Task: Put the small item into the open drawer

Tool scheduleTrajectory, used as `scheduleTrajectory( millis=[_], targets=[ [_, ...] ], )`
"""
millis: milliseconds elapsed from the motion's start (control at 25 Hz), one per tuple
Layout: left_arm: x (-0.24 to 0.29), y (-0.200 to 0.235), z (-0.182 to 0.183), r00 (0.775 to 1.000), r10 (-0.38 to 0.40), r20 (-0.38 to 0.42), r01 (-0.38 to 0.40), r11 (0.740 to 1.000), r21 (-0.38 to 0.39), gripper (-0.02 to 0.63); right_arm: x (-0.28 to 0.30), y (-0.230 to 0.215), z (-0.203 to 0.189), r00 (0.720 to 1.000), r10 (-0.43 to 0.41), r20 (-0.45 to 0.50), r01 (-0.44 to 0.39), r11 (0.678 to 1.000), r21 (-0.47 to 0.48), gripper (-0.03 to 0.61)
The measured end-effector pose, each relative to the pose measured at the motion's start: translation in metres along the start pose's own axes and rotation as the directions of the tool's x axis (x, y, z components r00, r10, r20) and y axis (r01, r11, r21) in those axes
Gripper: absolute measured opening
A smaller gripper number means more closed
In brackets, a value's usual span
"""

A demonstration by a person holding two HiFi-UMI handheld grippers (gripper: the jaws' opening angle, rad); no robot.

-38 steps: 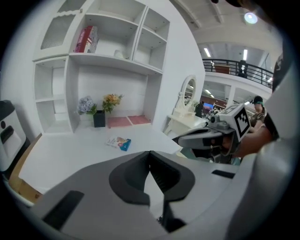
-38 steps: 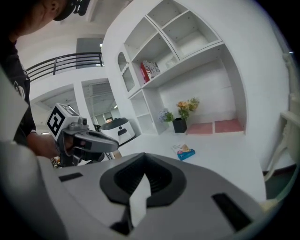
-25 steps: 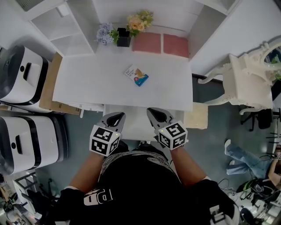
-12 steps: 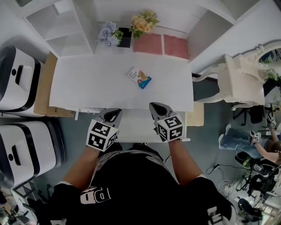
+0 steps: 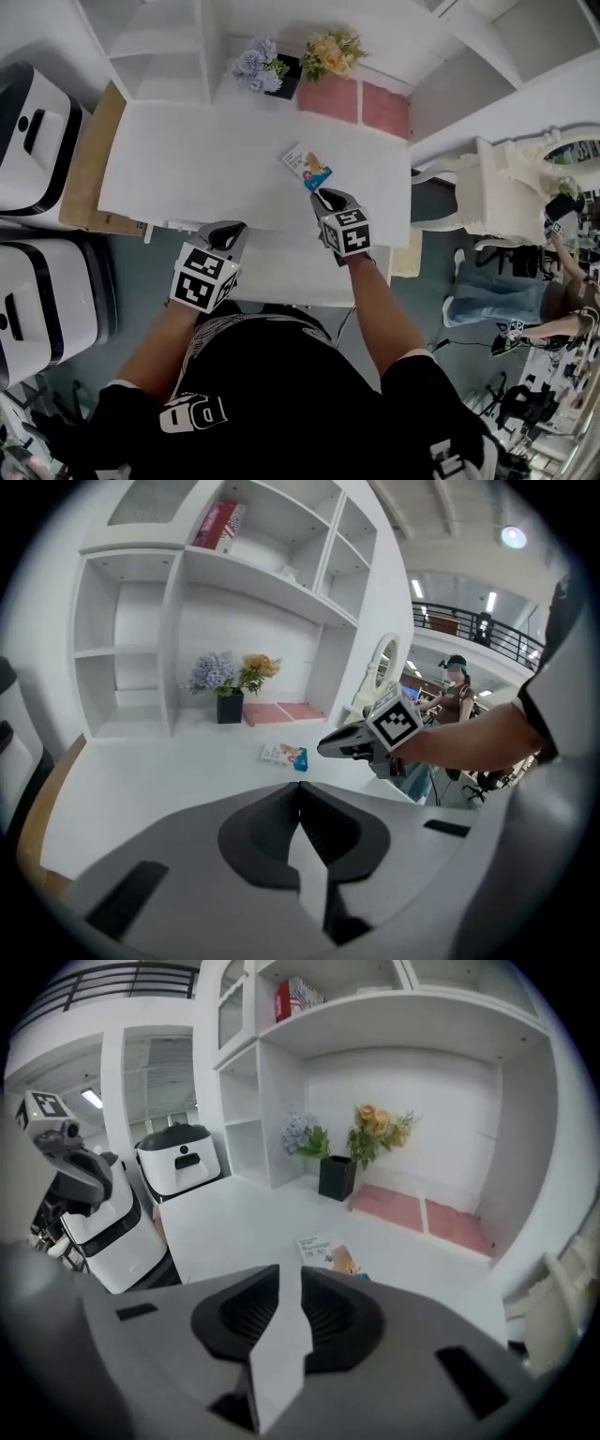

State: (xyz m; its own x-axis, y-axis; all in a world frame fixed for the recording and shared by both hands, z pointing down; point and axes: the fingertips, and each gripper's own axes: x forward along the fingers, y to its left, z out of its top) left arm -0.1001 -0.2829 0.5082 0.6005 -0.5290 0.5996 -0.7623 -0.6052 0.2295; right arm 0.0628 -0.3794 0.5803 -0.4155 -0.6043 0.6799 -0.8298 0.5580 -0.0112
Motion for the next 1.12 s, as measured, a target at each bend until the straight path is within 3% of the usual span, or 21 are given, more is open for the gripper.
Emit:
scheduleTrajectory(
  millis=[200, 440, 640, 840, 1000, 1120],
  targets=[
    [-0.013, 0.023, -0.016, 0.999, 0.047, 0.014, -0.046, 0.997, -0.058, 0.014, 0.039, -0.01, -0.001, 0.996, -0.014, -0.083, 0.009, 0.998, -0.057, 0.118],
    [-0.023, 0.036, -0.032, 0.996, 0.084, 0.01, -0.083, 0.989, -0.126, 0.014, 0.083, -0.018, 0.001, 0.979, -0.013, -0.203, -0.027, 0.98, -0.196, 0.147],
    [-0.035, 0.048, -0.039, 0.993, 0.121, 0.004, -0.119, 0.982, -0.144, 0.014, 0.113, -0.033, 0.007, 0.965, -0.039, -0.26, -0.034, 0.962, -0.271, 0.222],
    [-0.047, 0.059, -0.046, 0.987, 0.159, 0.005, -0.156, 0.971, -0.181, 0.014, 0.135, -0.046, 0.01, 0.947, -0.026, -0.321, -0.064, 0.961, -0.267, 0.331],
    [-0.054, 0.069, -0.055, 0.983, 0.186, -0.008, -0.183, 0.96, -0.212, 0.014, 0.147, -0.048, 0.003, 0.929, 0.038, -0.367, -0.123, 0.97, -0.211, 0.414],
    [-0.058, 0.074, -0.061, 0.98, 0.197, -0.016, -0.196, 0.953, -0.231, 0.014, 0.154, -0.051, -0.001, 0.918, 0.038, -0.395, -0.133, 0.968, -0.215, 0.431]
  ],
)
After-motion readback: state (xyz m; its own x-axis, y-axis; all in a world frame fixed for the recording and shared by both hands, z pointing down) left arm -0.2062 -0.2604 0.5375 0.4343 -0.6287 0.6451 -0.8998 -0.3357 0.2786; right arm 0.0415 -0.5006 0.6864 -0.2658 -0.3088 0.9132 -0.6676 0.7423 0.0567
